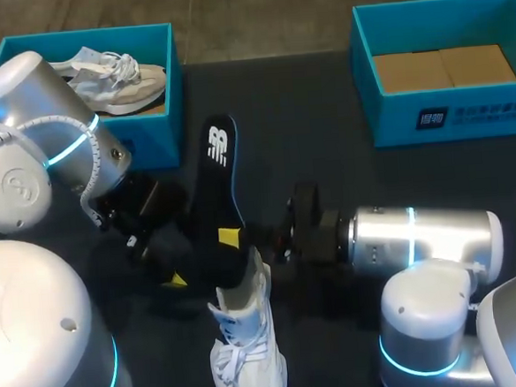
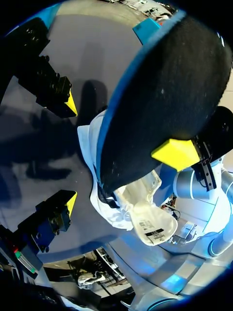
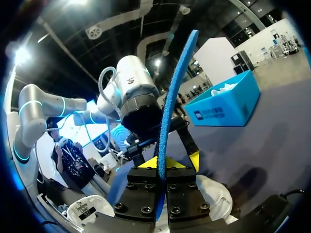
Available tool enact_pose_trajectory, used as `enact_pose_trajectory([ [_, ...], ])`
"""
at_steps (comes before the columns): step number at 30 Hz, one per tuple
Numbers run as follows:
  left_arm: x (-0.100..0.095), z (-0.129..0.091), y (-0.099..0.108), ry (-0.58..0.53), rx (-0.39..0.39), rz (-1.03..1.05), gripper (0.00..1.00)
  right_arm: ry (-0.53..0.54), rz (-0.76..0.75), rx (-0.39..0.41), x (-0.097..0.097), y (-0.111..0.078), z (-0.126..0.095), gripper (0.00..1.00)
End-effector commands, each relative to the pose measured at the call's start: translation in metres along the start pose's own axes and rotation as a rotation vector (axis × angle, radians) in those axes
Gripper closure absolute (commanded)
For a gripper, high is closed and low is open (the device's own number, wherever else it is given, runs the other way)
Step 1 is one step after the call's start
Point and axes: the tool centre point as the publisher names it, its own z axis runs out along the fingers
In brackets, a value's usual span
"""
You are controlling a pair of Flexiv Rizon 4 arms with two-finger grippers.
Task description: Take the shoe out of the shoebox, open the shoe tongue, remove and reinsert the insole, then place the shoe into the shoebox
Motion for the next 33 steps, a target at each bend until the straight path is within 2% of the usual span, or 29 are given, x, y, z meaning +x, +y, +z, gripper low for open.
enact_pose_trajectory([
  [1,0.000,0.000,0.000,0.000,-0.003,-0.001,0.00,-0.009,0.002,0.022,-0.002,0.008,-0.003,1.00],
  [21,0.001,0.000,-0.001,-0.007,-0.006,-0.003,0.00,-0.049,0.074,0.045,-0.017,0.005,-0.010,1.00],
  [33,0.008,-0.001,0.001,-0.072,-0.033,-0.015,0.00,-0.067,0.141,0.056,-0.023,-0.002,-0.011,1.00],
])
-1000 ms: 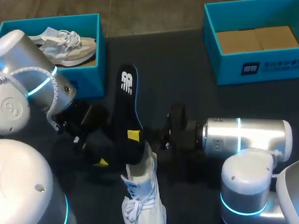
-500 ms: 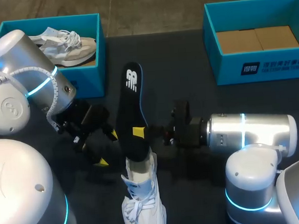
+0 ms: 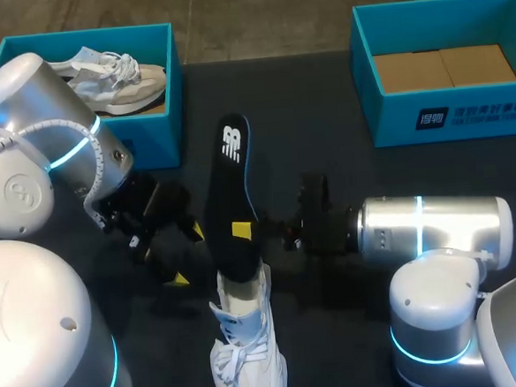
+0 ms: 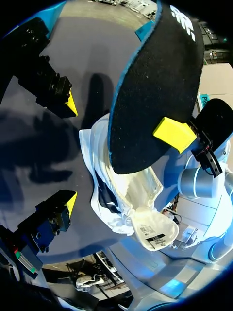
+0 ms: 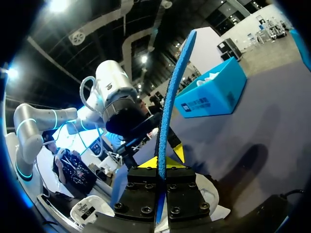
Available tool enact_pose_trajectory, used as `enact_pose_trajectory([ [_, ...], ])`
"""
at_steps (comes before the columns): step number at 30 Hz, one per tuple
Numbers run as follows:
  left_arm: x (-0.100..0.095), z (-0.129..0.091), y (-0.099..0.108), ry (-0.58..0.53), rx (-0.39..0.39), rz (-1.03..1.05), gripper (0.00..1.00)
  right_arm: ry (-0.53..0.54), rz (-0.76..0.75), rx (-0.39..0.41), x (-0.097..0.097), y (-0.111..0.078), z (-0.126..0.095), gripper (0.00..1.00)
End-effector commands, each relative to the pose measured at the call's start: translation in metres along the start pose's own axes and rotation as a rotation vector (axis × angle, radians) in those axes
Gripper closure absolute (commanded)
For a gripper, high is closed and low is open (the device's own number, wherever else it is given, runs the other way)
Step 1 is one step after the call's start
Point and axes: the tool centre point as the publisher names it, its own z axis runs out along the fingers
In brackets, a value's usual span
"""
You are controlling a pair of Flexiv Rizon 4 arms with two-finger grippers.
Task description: Take the shoe out of the shoebox, open the shoe tongue, remove and reinsert the insole, then place the shoe into the shoebox
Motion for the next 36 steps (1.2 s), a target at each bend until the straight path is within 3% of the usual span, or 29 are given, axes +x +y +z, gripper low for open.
enact_pose_trajectory([
  [1,0.012,-0.003,0.000,-0.032,-0.007,-0.001,0.00,-0.011,0.005,0.007,0.001,0.000,0.002,1.00],
  [36,0.012,0.002,0.001,-0.035,-0.007,-0.014,0.00,-0.050,0.074,0.005,-0.005,-0.011,0.000,1.00],
])
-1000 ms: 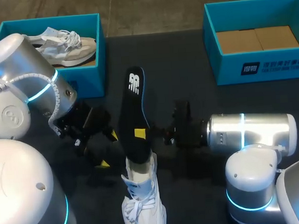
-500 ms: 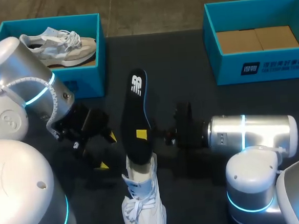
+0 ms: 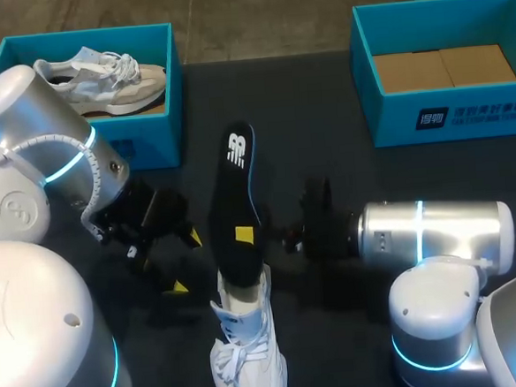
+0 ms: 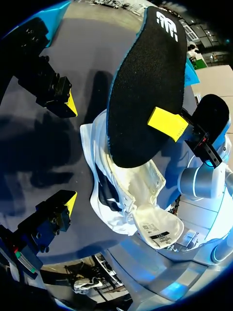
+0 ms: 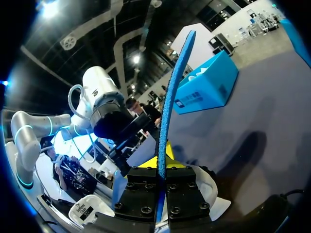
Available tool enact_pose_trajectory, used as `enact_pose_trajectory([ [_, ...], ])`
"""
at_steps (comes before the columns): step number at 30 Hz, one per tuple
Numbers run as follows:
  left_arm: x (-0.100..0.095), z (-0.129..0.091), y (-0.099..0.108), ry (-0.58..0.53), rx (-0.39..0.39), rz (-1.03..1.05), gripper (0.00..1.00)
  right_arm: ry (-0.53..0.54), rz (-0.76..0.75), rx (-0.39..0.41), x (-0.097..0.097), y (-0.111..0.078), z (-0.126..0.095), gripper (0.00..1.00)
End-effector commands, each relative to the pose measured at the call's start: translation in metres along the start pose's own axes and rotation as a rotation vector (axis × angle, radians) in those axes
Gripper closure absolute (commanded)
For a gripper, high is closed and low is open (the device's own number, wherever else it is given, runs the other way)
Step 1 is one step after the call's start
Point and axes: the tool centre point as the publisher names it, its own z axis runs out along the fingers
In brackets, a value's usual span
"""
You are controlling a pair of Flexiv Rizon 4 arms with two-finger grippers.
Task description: Take the shoe out of the shoebox, open the shoe tongue, remove and reinsert the insole, then place the shoe into the shoebox
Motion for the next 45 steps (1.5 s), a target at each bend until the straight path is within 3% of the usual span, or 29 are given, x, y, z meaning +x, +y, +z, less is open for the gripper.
enact_pose_trajectory([
  [1,0.001,0.001,-0.001,-0.003,-0.002,-0.001,0.00,-0.011,0.000,-0.012,0.005,-0.001,0.002,1.00],
  [24,0.001,0.001,-0.001,-0.003,-0.002,-0.001,0.00,-0.104,-0.018,-0.082,0.007,-0.004,-0.003,1.00],
  [45,0.001,0.001,-0.001,-0.003,-0.002,-0.001,0.00,-0.061,0.009,-0.053,0.000,-0.007,-0.007,1.00],
])
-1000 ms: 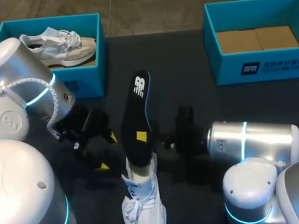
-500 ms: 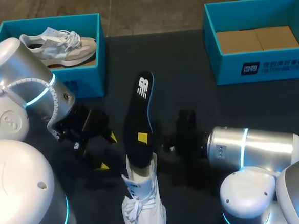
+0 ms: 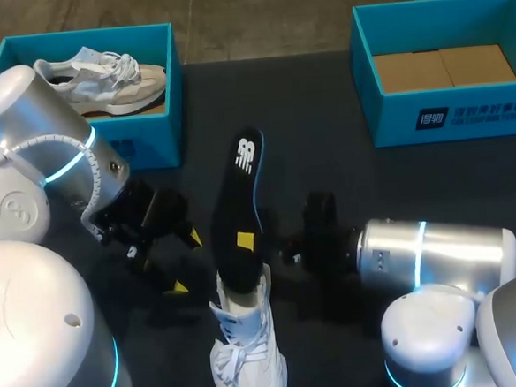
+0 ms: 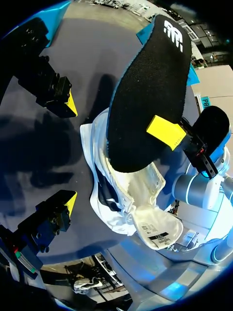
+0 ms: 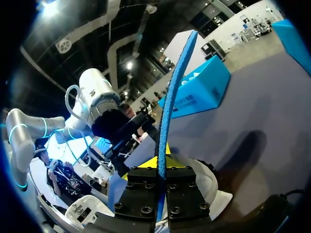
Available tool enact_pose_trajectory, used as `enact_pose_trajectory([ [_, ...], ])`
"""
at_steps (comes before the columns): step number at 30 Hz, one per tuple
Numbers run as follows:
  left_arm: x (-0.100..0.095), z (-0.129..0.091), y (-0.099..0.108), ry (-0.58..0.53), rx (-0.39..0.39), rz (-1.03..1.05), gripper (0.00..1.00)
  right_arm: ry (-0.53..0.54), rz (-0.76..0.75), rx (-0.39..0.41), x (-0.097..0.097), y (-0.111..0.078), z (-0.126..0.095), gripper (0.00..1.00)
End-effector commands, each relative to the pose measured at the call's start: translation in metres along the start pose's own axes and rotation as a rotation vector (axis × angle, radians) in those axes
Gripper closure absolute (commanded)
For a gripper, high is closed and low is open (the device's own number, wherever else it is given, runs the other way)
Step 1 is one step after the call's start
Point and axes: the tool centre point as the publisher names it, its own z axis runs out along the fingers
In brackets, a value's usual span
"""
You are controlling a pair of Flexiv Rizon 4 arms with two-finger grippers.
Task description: Take the shoe out of the shoebox, open the shoe tongue, remove and reinsert the insole, then place the shoe into the shoebox
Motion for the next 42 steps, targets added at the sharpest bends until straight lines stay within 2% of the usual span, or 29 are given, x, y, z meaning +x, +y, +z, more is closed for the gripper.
enact_pose_trajectory([
  [1,0.001,0.001,0.000,-0.003,-0.002,-0.001,0.00,0.008,0.000,0.012,-0.002,0.001,-0.004,1.00],
  [31,0.001,0.001,0.000,-0.003,-0.002,-0.001,0.00,0.038,-0.010,0.090,0.000,-0.012,-0.005,1.00],
  [42,0.001,0.001,0.000,-0.003,-0.002,-0.001,0.00,0.067,-0.022,0.090,-0.003,-0.018,-0.008,1.00],
])
